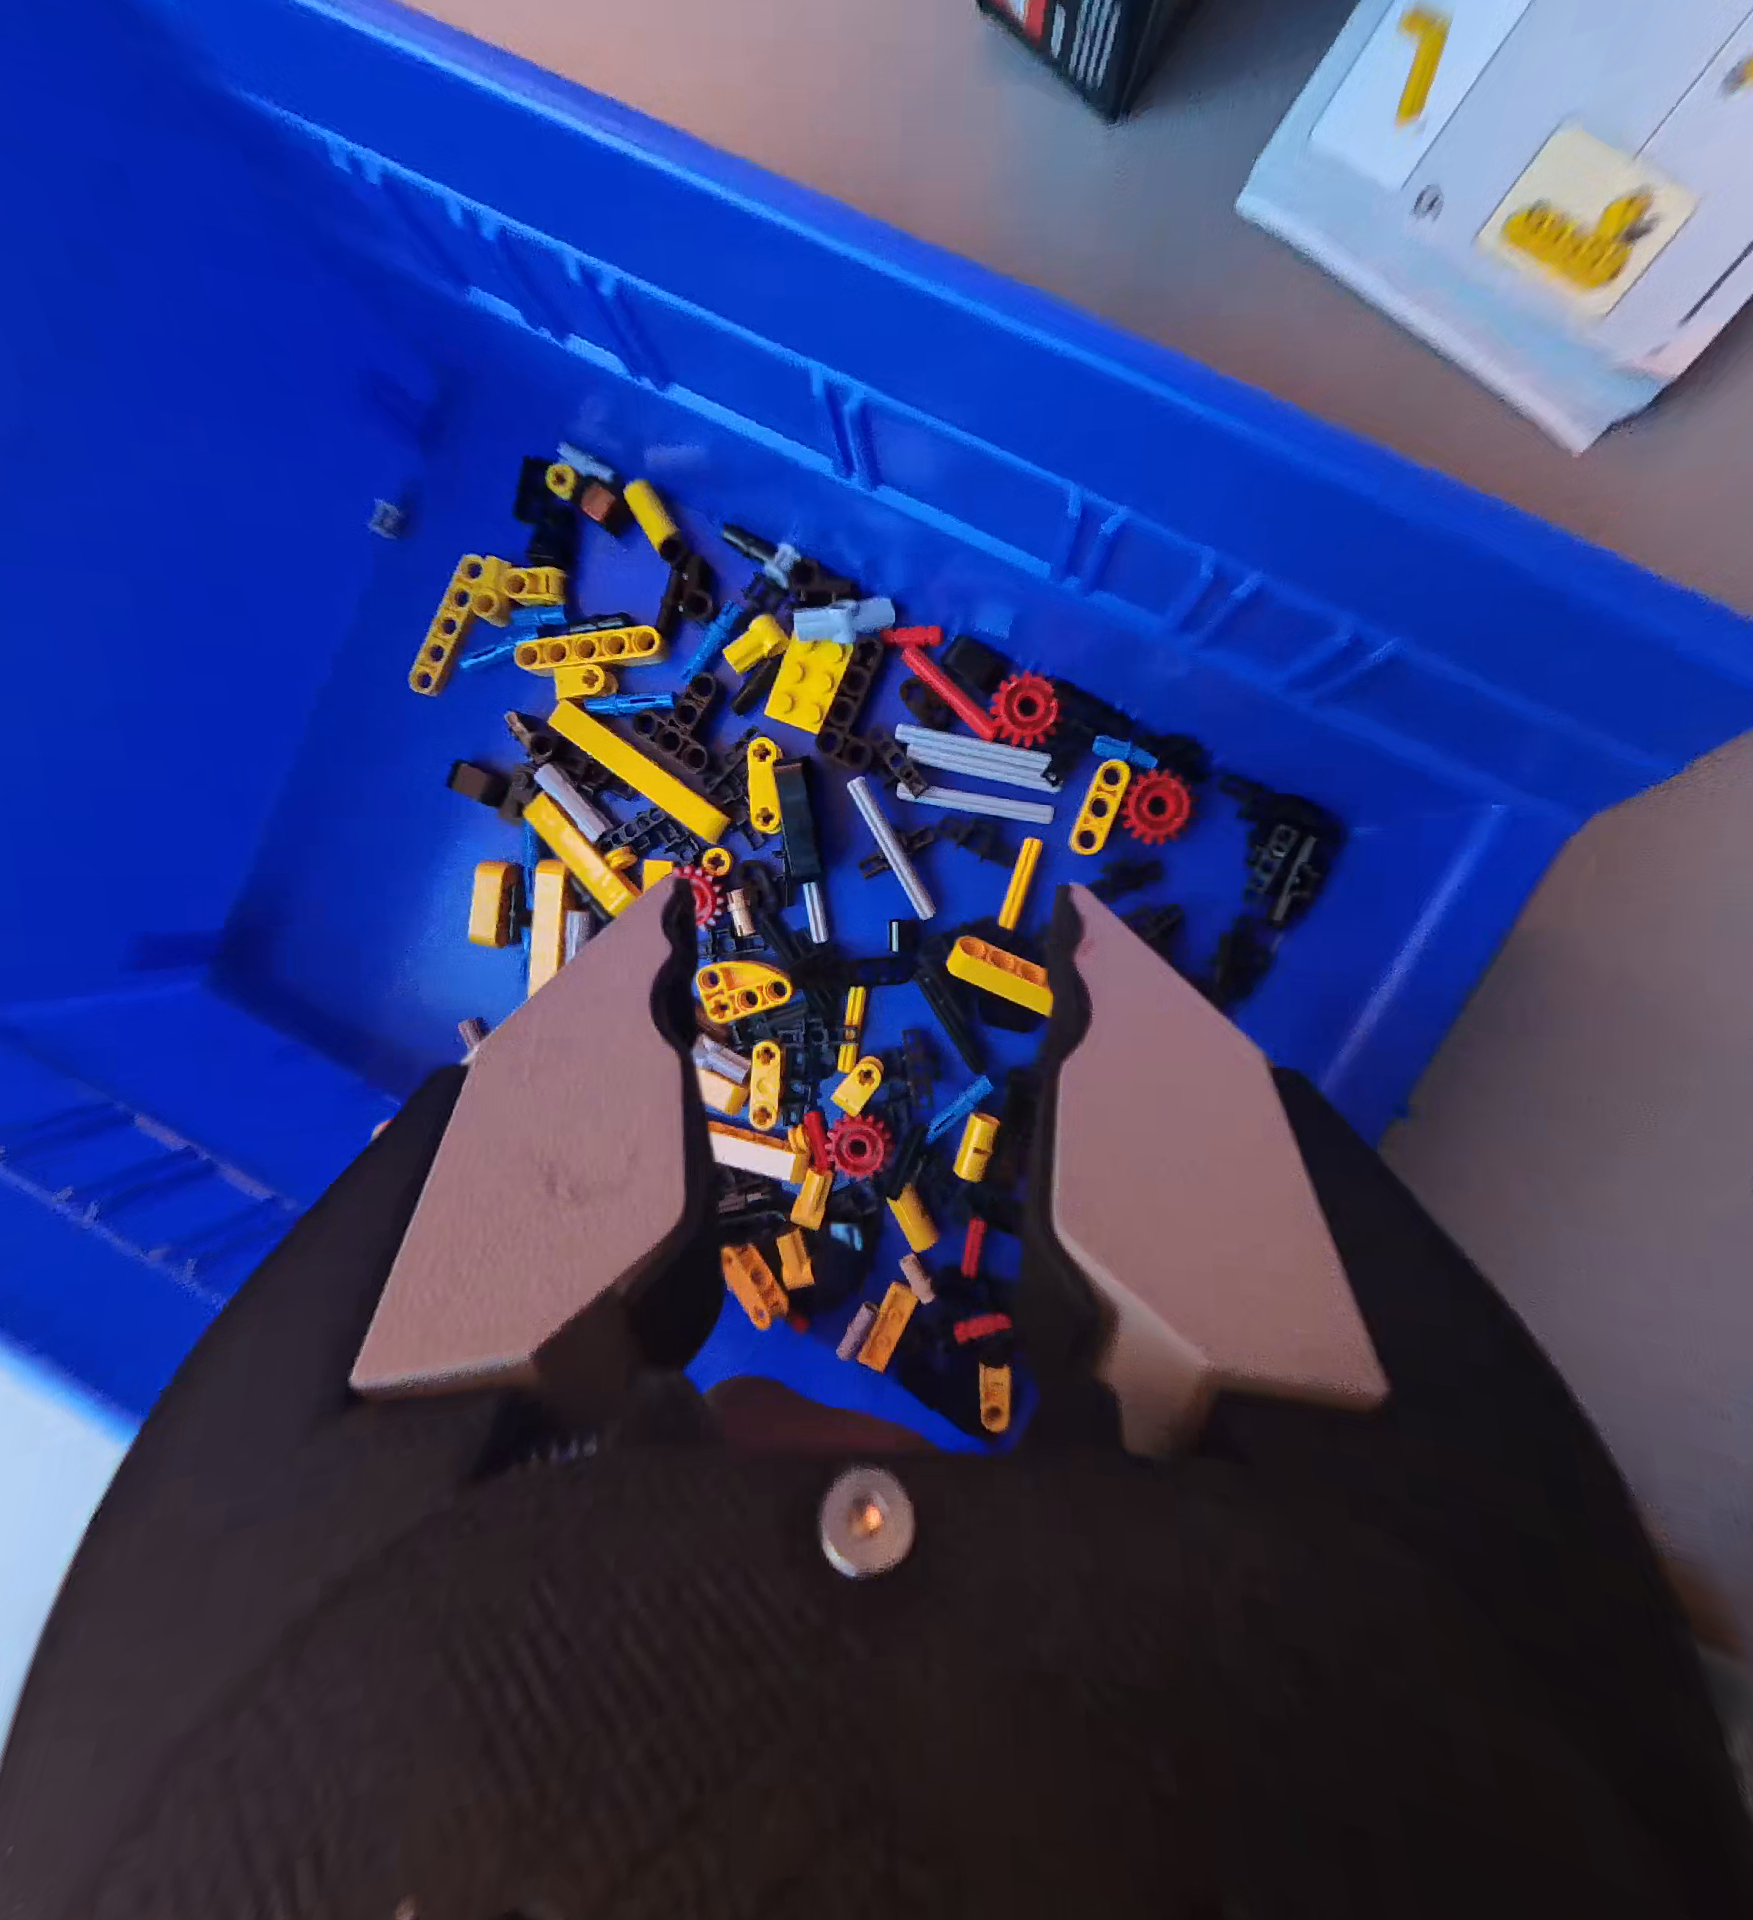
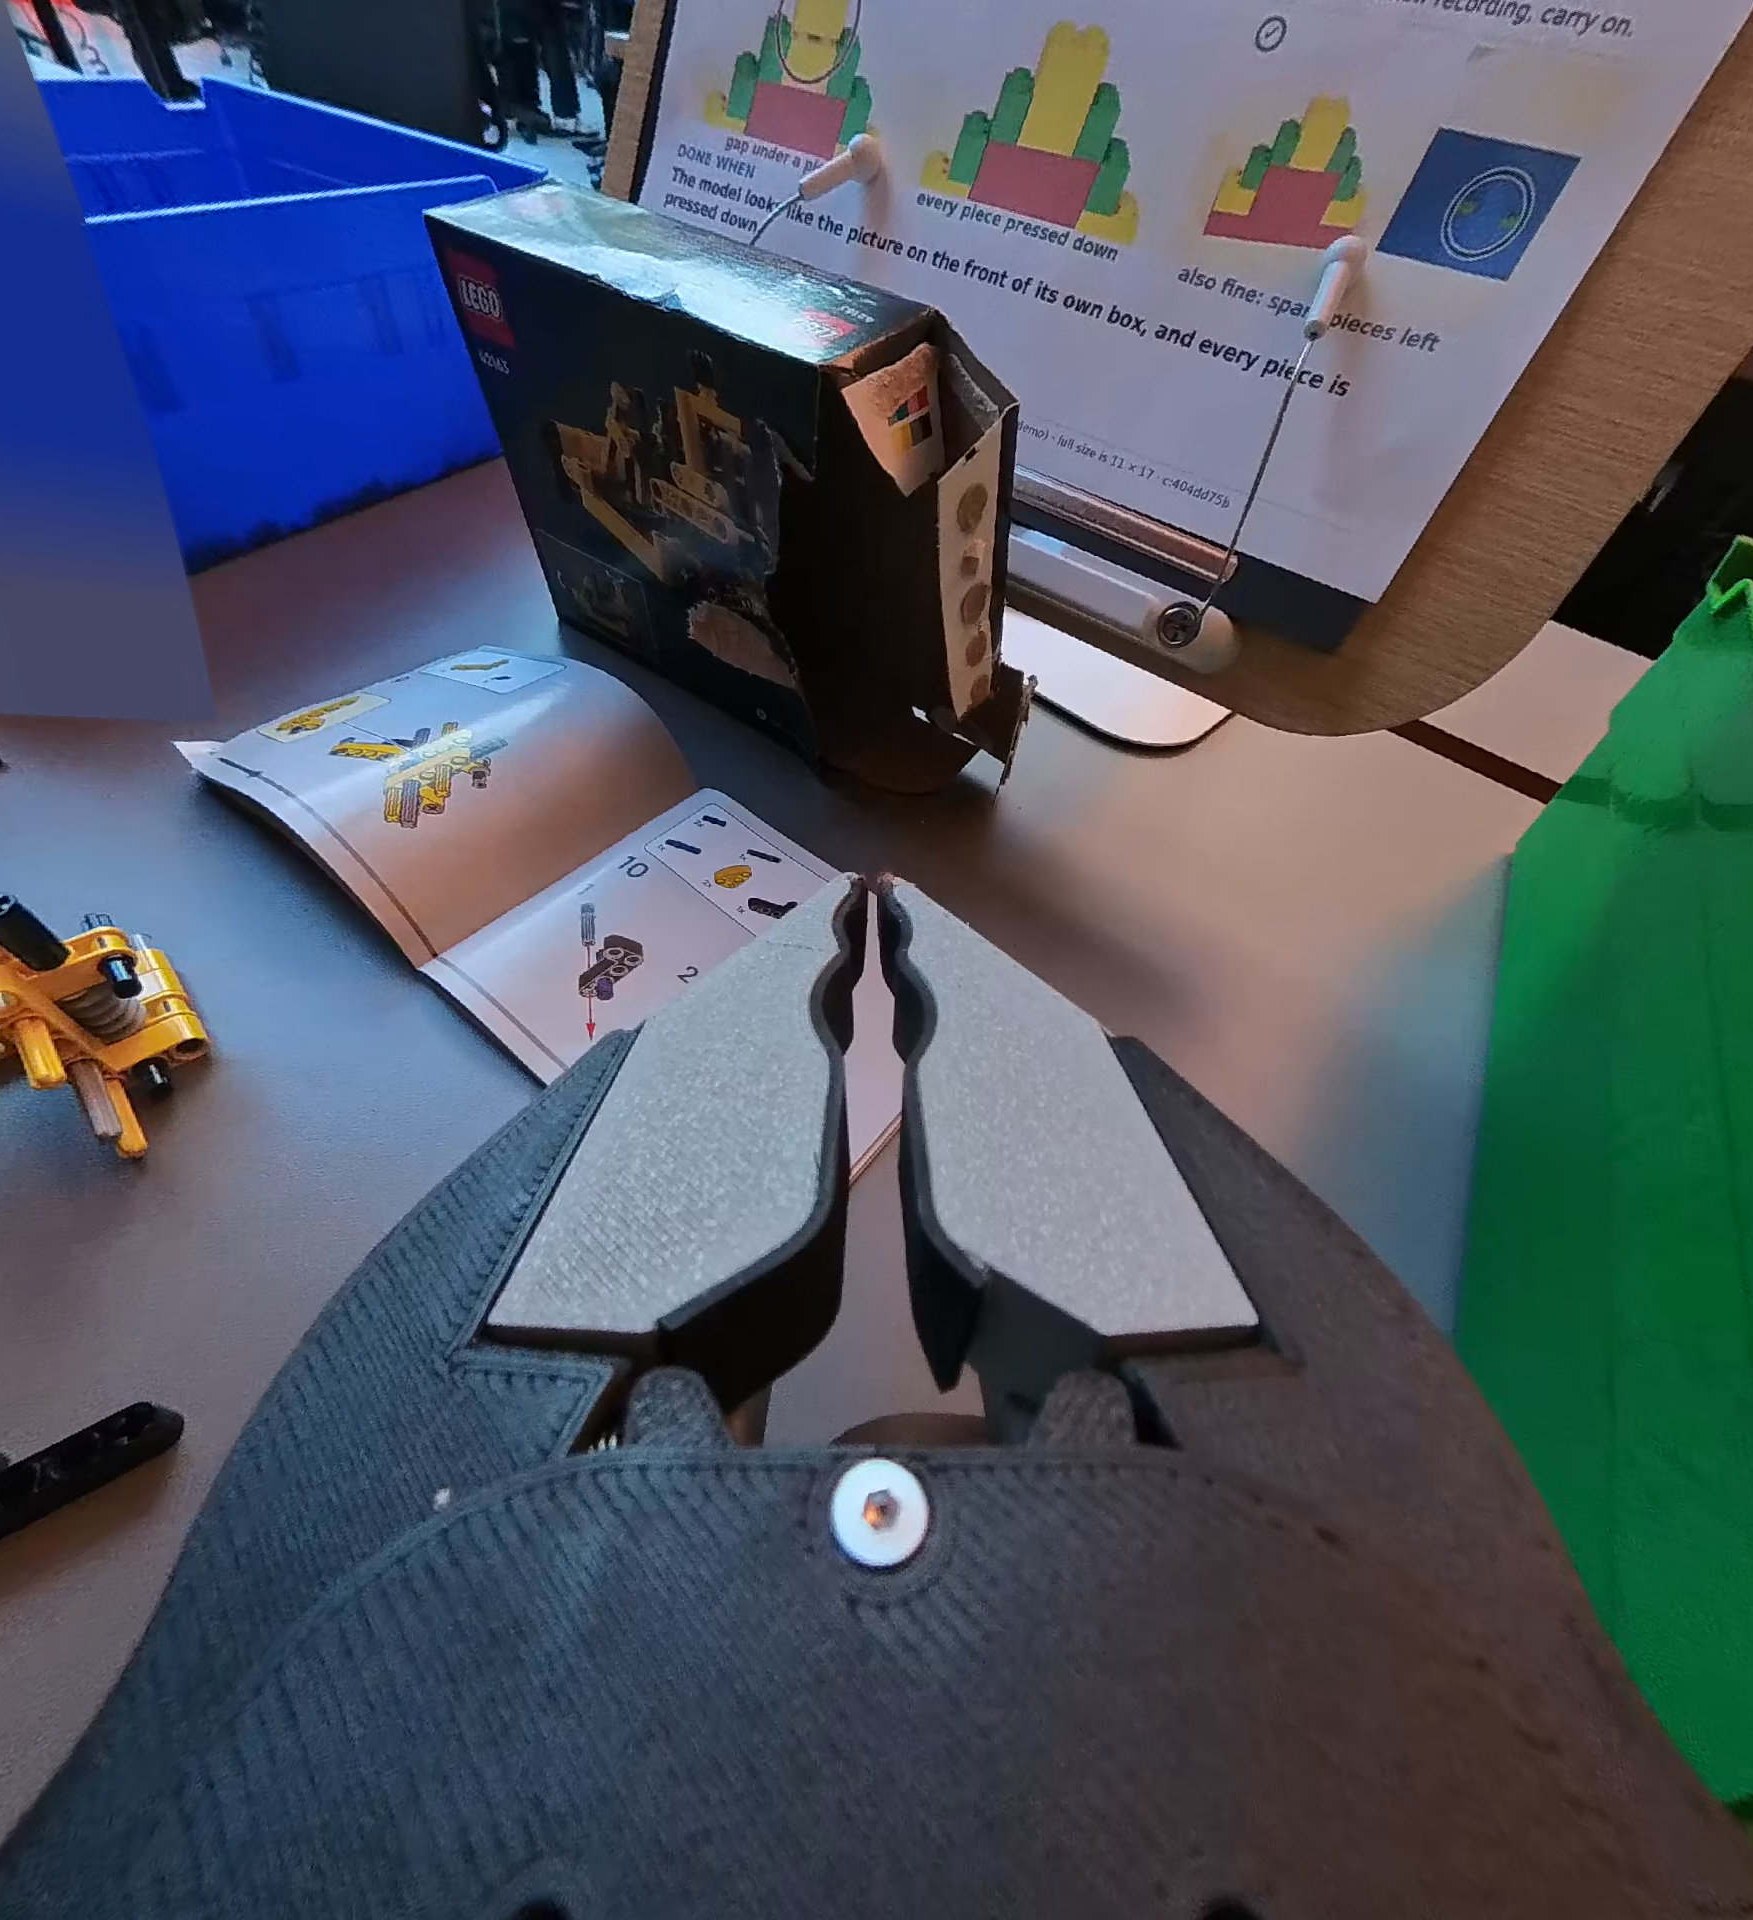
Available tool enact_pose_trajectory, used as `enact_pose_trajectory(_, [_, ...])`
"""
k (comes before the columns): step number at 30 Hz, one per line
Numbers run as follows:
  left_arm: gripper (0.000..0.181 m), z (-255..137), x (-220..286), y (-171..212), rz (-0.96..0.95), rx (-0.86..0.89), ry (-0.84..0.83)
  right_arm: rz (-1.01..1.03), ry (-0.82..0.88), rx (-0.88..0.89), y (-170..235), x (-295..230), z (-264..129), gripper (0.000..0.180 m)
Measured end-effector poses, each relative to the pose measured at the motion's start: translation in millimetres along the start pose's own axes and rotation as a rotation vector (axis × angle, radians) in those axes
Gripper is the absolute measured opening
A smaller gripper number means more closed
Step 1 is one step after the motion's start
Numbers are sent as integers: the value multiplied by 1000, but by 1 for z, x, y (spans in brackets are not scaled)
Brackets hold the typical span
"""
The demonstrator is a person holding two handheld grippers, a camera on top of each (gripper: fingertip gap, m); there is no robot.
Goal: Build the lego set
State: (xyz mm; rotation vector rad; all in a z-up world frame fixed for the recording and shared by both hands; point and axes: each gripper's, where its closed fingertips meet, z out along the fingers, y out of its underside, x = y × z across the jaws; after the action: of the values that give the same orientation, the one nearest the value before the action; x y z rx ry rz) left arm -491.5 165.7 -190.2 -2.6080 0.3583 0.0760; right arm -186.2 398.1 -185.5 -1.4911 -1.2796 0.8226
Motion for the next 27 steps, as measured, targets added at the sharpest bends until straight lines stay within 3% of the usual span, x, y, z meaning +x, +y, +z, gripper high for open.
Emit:
enact_pose_trajectory(10, [69,-43,10,-7,-147,245,121,10,-1,0,0,2,1,0])
enact_pose_trajectory(27, [71,-56,8,-12,-69,265,11,-12,-5,10,-2,0,3,0])
